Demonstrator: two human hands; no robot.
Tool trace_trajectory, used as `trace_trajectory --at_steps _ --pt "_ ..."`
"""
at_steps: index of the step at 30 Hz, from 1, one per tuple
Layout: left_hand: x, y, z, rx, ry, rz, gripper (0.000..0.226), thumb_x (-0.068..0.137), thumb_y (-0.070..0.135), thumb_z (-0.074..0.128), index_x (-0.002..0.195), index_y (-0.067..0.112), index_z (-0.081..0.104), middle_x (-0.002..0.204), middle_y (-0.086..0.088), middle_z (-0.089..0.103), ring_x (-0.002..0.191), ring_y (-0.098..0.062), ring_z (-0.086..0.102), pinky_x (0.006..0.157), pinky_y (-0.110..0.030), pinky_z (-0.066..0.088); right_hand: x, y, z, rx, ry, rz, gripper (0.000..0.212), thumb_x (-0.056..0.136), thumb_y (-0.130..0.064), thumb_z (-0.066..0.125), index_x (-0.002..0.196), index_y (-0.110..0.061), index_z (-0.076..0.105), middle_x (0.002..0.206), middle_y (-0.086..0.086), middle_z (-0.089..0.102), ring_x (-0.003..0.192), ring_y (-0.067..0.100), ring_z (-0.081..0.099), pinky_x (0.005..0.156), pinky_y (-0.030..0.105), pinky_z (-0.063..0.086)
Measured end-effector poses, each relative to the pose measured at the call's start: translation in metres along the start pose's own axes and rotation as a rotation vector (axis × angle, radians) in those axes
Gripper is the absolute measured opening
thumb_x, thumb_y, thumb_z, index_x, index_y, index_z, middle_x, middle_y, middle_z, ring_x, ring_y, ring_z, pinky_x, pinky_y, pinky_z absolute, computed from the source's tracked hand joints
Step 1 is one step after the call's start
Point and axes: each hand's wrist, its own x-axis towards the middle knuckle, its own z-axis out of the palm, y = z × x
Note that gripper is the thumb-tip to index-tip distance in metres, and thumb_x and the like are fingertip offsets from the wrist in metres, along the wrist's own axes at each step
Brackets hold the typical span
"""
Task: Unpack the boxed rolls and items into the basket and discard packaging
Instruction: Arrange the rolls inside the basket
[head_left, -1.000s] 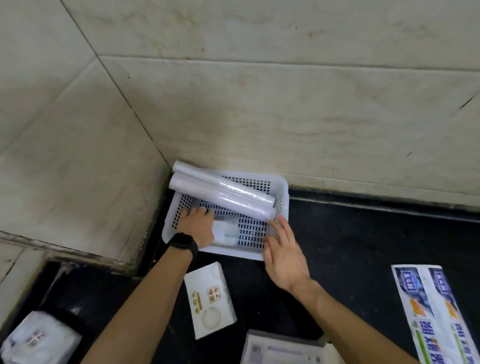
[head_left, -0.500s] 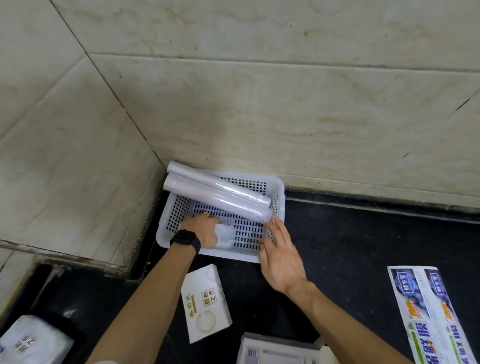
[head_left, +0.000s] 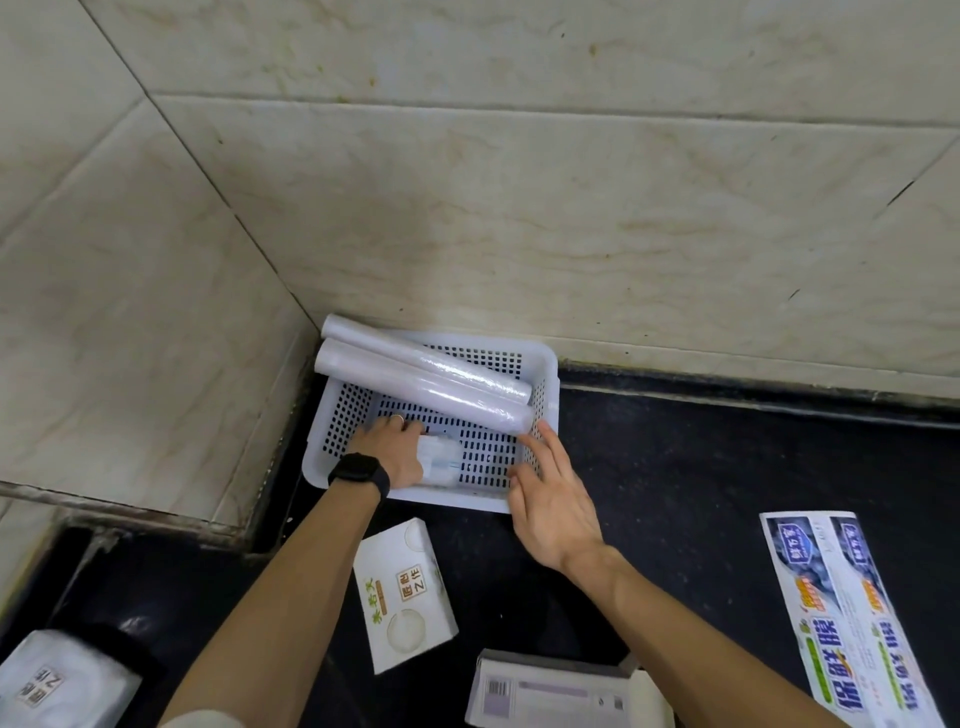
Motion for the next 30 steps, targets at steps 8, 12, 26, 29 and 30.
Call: trace_trajectory --at_steps 8,12,26,29,30 --pt "-0.007 0.002 0.003 -0.161 0.028 0.066 0.048 0.088 0.024 0.049 0.135 0.033 0.051 0.131 -0.003 0.056 0.117 -0.026 0.053 0.111 -0.045 0.026 0.001 0.002 0.002 -0.004 -0.009 -0.002 0.051 0.101 -0.037 0.023 0.130 -0.013 0.056 0.163 0.000 0.021 0.152 0.012 -0.010 0.120 0.042 0.029" --pt "-0.009 0.002 0.002 -0.129 0.037 0.065 0.054 0.089 0.020 0.048 0.142 0.030 0.044 0.138 -0.004 0.051 0.122 -0.027 0.049 0.113 -0.047 0.027 0.000 0.002 0.002 -0.007 0.003 0.000 0.048 0.102 -0.037 0.024 0.132 -0.015 0.054 0.162 -0.002 0.023 0.152 0.010 -0.009 0.120 0.044 0.027" --pt "-0.038 -0.052 0.036 -0.376 0.443 -0.137 0.065 0.101 0.041 0.021 0.157 0.017 -0.001 0.164 -0.001 -0.011 0.151 -0.021 -0.003 0.121 -0.048 0.004 0.086 -0.051 -0.020 -0.177 -0.030 -0.095 0.054 0.093 -0.045 0.052 0.140 -0.021 0.044 0.143 0.003 0.051 0.136 0.024 0.040 0.117 0.046 0.027" --pt "-0.038 -0.035 0.051 -0.311 0.455 -0.110 0.071 0.093 0.049 0.006 0.156 0.017 0.001 0.162 0.001 -0.017 0.151 -0.020 -0.007 0.119 -0.047 0.004 0.091 -0.043 -0.024 -0.205 -0.120 -0.029 0.060 0.092 -0.048 0.054 0.142 -0.019 0.036 0.138 0.006 0.047 0.125 0.027 0.046 0.100 0.044 0.044" --pt "-0.039 -0.031 0.055 -0.302 0.483 -0.104 0.072 0.092 0.048 0.008 0.156 0.016 0.008 0.163 0.000 -0.012 0.151 -0.021 -0.003 0.118 -0.048 0.007 0.090 -0.040 -0.023 -0.225 -0.136 -0.010 0.062 0.091 -0.048 0.057 0.142 -0.018 0.035 0.135 0.007 0.046 0.121 0.028 0.047 0.094 0.045 0.047"
